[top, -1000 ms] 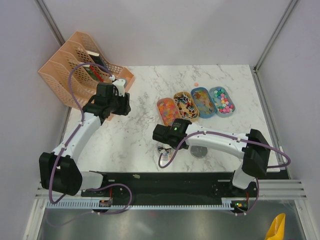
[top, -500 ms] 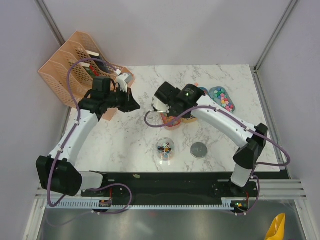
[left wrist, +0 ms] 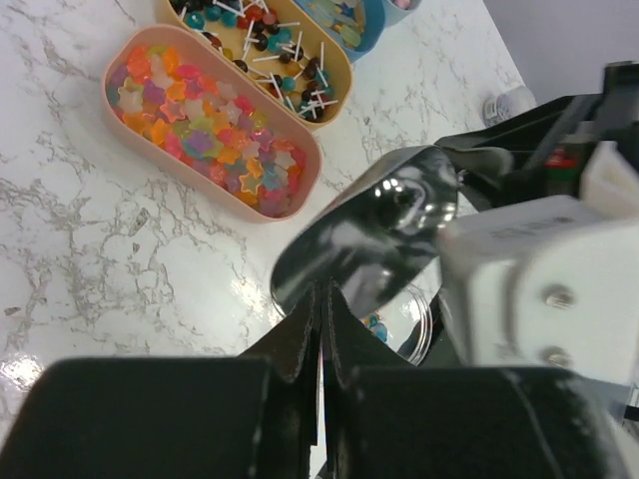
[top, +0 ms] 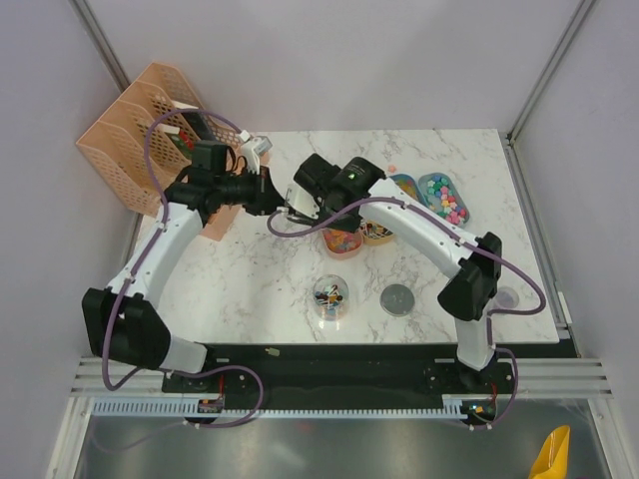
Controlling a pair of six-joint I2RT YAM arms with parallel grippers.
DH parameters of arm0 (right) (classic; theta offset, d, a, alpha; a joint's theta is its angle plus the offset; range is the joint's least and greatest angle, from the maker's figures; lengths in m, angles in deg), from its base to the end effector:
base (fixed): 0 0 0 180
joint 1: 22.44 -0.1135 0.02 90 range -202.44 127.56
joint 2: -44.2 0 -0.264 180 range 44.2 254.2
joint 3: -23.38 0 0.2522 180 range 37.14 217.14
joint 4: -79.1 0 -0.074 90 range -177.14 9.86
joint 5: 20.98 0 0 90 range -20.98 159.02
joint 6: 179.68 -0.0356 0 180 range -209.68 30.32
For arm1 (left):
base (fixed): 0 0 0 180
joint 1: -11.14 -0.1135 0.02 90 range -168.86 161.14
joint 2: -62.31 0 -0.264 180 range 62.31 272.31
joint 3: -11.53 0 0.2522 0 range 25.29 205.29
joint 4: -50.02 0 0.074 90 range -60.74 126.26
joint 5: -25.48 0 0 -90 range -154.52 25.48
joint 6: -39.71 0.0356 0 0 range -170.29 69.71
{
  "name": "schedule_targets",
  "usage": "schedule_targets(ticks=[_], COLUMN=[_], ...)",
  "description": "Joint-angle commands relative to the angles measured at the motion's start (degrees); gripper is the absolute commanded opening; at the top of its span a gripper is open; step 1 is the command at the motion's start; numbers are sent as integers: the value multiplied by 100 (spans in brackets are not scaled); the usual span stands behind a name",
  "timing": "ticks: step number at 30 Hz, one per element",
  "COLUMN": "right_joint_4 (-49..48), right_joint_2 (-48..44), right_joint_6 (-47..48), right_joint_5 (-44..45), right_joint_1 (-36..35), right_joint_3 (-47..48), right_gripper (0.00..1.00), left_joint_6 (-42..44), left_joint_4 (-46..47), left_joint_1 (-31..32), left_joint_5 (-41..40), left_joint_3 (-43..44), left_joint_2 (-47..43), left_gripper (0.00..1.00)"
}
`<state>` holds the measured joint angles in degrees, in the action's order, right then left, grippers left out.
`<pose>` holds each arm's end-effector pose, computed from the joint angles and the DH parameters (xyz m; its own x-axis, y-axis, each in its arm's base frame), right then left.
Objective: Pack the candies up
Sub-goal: Adjust the spatula.
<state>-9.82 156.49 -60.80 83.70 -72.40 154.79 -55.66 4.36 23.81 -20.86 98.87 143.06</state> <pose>0.2591 0.2943 0.3373 -0.2023 -0.9670 -0.1548 -0.8997 0.2459 -0.3606 0.2927 -0.0910 0.3401 -0.6760 0.0826 -0.7322 0.6211 0.5986 -0.5059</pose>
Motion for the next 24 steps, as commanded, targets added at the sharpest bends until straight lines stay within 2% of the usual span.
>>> schedule_targets(ticks=[1, 11, 19, 22, 24], right_joint_4=[626, 539, 293, 275, 214], right_joint_2=[-321, -717, -814, -893, -1068], right_joint_6=[-76, -234, -480, -550, -646], right_joint_5=[-447, -878, -888, -643, -519], right_joint_1=[-14, -23, -14, 12, 117], right_joint_3=[373, 988, 1436, 1148, 640], right_gripper=[0, 0, 0, 0, 0], left_joint_6=[-219, -193, -202, -254, -211], left_joint_4=[35, 132, 131, 123, 114], left_joint_1=[8, 271, 500, 509, 491], left_joint_5=[143, 11, -68, -155, -768], left_joint_3=[235, 569, 815, 1025, 1184], left_joint_2=[212, 916, 1302, 1347, 1224], left_gripper=[2, 2, 2, 2, 2])
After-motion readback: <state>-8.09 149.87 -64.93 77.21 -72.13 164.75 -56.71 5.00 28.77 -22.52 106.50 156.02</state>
